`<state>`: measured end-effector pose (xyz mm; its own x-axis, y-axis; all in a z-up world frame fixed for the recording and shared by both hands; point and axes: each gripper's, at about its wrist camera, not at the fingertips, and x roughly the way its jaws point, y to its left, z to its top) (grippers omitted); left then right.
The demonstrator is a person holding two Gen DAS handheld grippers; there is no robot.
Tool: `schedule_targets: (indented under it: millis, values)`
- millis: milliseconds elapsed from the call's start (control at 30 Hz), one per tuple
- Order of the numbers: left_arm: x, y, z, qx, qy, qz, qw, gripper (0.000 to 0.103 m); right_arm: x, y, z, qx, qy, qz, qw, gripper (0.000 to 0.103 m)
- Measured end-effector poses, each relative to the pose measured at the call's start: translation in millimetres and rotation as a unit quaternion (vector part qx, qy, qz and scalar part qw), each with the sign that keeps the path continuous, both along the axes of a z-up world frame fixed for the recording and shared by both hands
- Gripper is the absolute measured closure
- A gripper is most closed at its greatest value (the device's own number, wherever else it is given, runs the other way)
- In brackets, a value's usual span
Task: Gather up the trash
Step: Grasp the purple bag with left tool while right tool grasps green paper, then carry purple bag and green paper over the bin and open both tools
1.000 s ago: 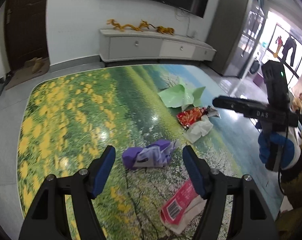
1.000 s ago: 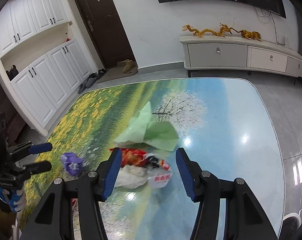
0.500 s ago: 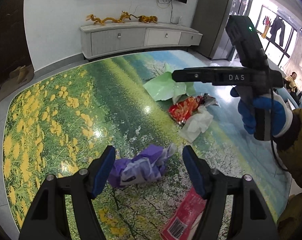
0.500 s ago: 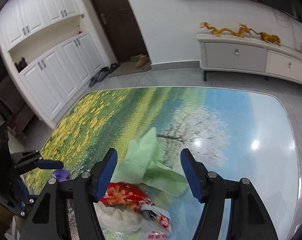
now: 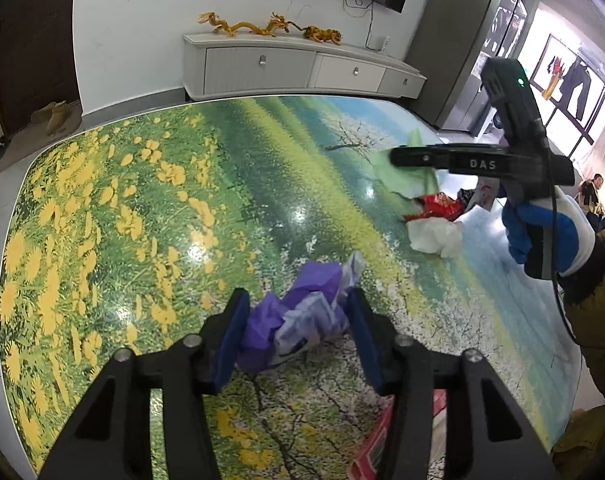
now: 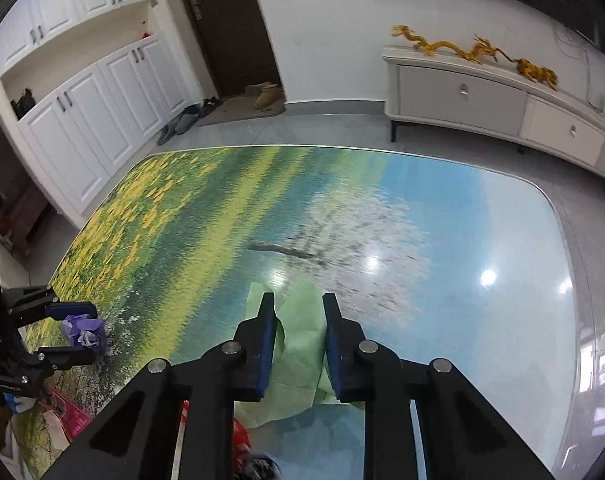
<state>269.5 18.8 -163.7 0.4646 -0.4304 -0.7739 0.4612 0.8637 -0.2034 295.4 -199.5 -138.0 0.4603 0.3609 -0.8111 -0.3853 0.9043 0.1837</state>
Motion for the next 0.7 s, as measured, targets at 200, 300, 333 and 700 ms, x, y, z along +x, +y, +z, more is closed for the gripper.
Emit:
schedule_targets:
  millis: [200,300,333,700]
  values:
    - [-14,-5,-1,-0.003,-0.009,0.021,0.9997,0.062,-27,-36,10,0.025,0.004,-0.043,0.999,0.083]
    - [-22,-2,3,-0.012,-0.012,0.035,0.9993,0.063,-46,-47,20,0.037,0.0,-0.057,0.998,0.083]
    - [-26,0,7,-0.015,-0.014,0.04,0.999,0.063,-52,-49,23,0.04,-0.002,-0.062,0.997,0.083]
    - [-71,10,68,-0.034,-0.06,0.063,0.9956,0.064,-133,-69,82,0.078,-0.046,-0.08,0.993,0.083]
